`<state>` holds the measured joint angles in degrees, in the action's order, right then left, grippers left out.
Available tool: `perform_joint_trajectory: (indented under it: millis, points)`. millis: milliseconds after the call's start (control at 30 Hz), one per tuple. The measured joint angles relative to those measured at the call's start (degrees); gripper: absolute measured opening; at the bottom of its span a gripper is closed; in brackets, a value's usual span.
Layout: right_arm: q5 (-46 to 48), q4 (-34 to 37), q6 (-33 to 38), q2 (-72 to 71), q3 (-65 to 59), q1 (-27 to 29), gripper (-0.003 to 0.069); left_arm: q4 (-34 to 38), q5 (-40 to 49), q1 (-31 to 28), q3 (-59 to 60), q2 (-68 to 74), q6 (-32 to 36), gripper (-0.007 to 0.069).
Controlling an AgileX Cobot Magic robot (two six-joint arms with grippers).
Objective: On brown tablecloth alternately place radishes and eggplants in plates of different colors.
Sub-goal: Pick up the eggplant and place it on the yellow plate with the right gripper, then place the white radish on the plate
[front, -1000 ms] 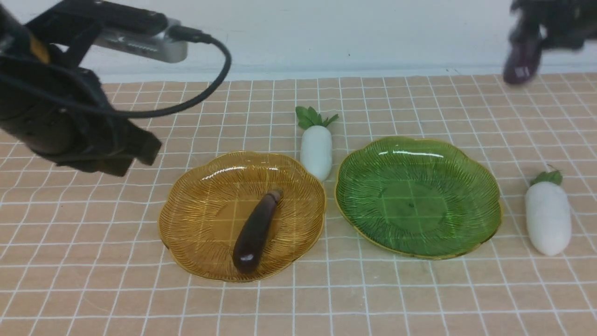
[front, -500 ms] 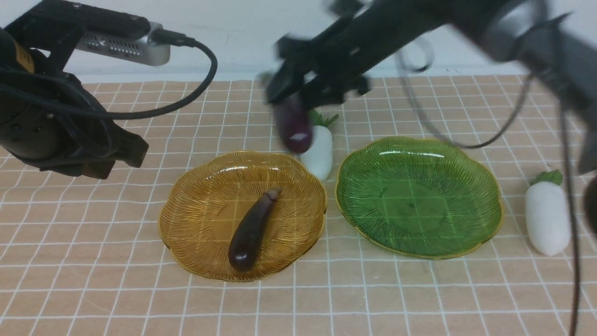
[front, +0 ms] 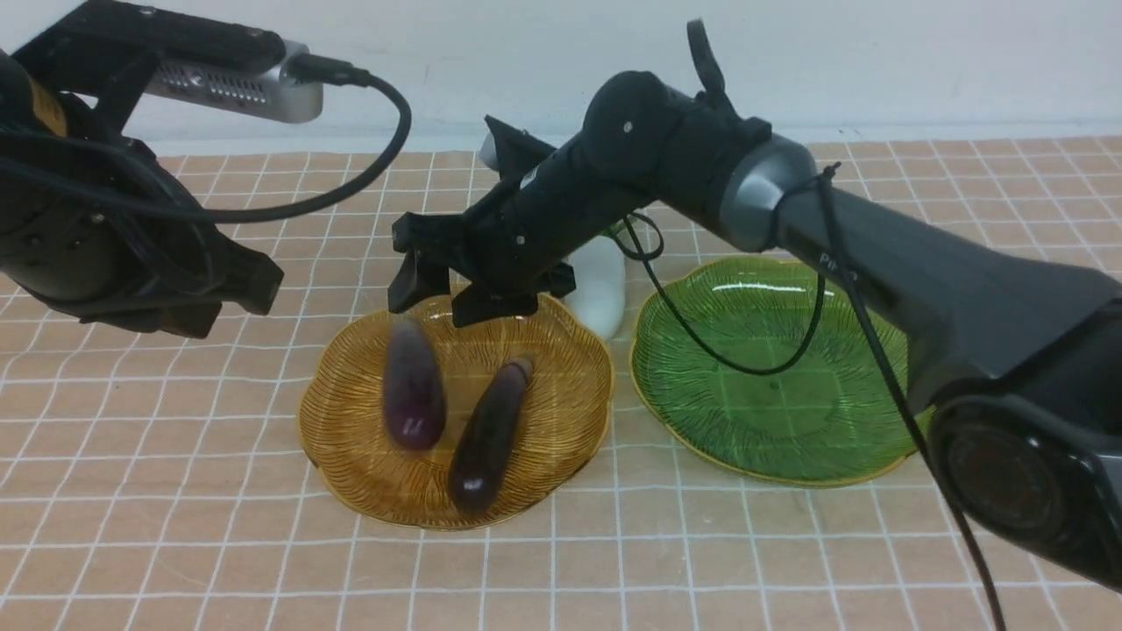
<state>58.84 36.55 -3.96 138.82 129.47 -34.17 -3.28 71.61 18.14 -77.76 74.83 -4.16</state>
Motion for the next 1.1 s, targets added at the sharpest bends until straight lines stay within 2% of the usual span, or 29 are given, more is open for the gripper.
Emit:
perform_joint_trajectory:
  millis: [33, 133, 200, 267, 433, 633, 733, 833, 967, 1100]
  points:
    - [-0.15, -1.65, 0.91, -0.05, 0.23, 0.42, 0.0491, 0.07, 0.0, 0.0, 0.0, 0.0, 0.0, -0.0003]
    - [-2.51, -14.09, 1.39, -0.12, 2.84, 3.17, 0.0492, 0.82, 0.0, 0.0, 0.0, 0.0, 0.0, -0.0003]
    - [-5.5, -23.71, -0.95, -0.32, 3.59, 4.84, 0.0492, 1.44, 0.0, 0.0, 0.0, 0.0, 0.0, -0.0003]
    - [-6.81, -30.26, -3.6, -0.32, 3.83, 5.7, 0.0492, 1.95, 0.0, 0.0, 0.0, 0.0, 0.0, -0.0003]
    - [-5.59, -39.36, -6.7, -0.32, 3.83, 5.9, 0.0492, 1.9, 0.0, 0.0, 0.0, 0.0, -0.01, -0.0003]
    - [8.84, -47.44, -6.35, -1.72, 4.29, 6.87, 0.048, 1.7, 0.0, 0.0, 0.0, 0.0, -0.01, -0.0003]
    - [11.81, -48.66, -5.38, -4.06, 4.46, 8.93, 0.0447, 1.63, 0.0, 0.0, 0.0, 0.0, -0.01, -0.0003]
    - [12.23, -46.9, -4.45, -6.94, 3.84, 11.5, 0.0402, 1.71, 0.0, 0.0, 0.0, 0.18, -0.01, -0.0003]
    - [12.38, -39.7, -2.38, -14.96, -1.62, 16.54, 0.0309, 2.01, -0.05, 0.0, 0.0, 1.19, -0.01, -0.0003]
    - [12.73, -32.7, 2.42, -21.45, -9.62, 20.21, 0.0252, 3.28, -1.15, 0.0, 0.0, 3.23, -0.01, -0.0003]
